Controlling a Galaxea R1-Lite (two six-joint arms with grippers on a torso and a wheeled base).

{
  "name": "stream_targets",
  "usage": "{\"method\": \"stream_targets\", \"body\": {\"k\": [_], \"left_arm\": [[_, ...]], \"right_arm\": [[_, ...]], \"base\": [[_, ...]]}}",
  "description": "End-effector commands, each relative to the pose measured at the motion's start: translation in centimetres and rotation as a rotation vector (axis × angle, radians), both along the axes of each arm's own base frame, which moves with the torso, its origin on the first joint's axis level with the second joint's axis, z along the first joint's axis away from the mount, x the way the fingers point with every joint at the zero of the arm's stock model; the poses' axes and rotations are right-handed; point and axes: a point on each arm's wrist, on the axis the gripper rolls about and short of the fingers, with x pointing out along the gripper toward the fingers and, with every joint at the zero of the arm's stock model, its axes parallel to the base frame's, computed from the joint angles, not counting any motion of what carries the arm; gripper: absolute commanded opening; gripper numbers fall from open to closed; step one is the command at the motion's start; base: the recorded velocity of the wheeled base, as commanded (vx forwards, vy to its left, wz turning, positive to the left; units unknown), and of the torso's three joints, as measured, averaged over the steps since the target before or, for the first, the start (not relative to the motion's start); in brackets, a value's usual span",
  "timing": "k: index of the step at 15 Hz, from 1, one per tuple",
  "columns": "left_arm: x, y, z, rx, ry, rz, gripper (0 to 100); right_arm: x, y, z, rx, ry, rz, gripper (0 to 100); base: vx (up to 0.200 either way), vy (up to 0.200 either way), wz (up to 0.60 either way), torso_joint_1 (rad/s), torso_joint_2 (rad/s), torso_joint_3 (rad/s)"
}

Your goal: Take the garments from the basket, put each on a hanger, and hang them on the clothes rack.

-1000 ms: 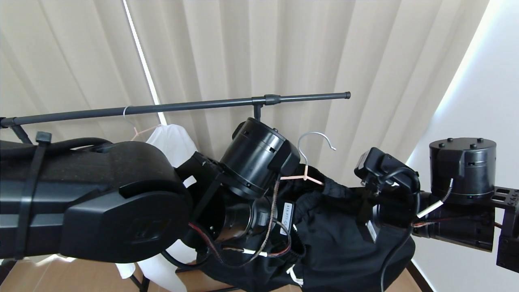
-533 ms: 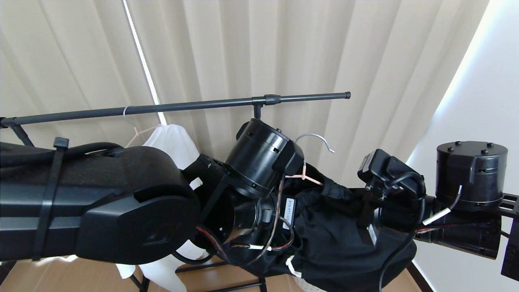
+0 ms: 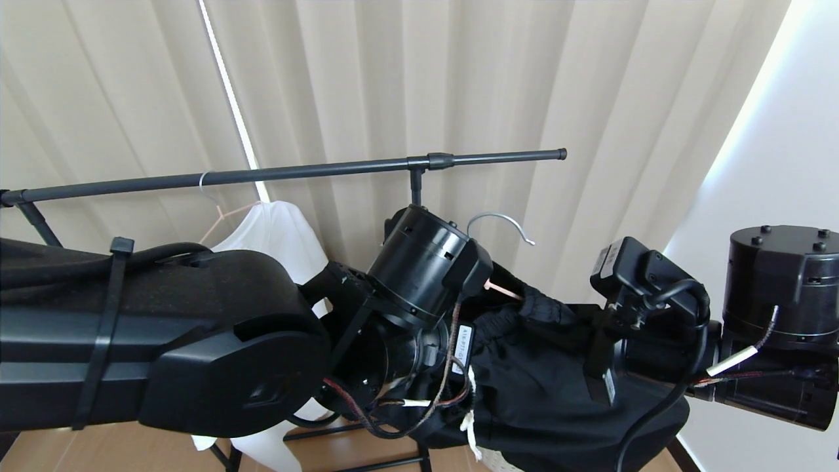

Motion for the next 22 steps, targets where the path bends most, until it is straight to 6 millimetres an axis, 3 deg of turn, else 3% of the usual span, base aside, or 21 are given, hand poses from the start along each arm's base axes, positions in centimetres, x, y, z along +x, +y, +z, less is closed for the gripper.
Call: {"method": "stream_targets", "body": {"k": [1,8,9,11,15,22], "left_arm": [[0.2,-0.2,-0.2,-0.003,-0.003,0.001,0],[0.5,-0.6,-0.4,-0.018,-0.027,0.012,0],[0.5,-0.6,-0.4,-0.019,-0.028,0.014,100],[0.4,-0.6,-0.4,-0.018,-0.028,0.012,100],[-1.7,-0.4,0.7,-0.028,-0.047,-0.03,100],[-5.0,3.2,1.5,0.059,-0.099,-0.132,100]], "right_arm": [[-0.5,0.1,0.2,0.01,-0.015,0.013,0],[-0.9,0.3,0.2,0.025,-0.039,0.032,0],[-0.9,0.3,0.2,0.026,-0.04,0.032,0],[-1.0,0.3,0.2,0.026,-0.04,0.032,0],[-0.8,0.3,0.3,0.029,-0.042,0.029,0],[-0.4,0.0,0.3,0.032,-0.046,0.012,0]], "base": [[0.0,0.0,0.0,0.0,0.0,0.0],[0.0,0.0,0.0,0.0,0.0,0.0],[0.0,0.0,0.0,0.0,0.0,0.0],[0.0,0.0,0.0,0.0,0.0,0.0],[0.0,0.0,0.0,0.0,0.0,0.0],[0.0,0.0,0.0,0.0,0.0,0.0]]}}
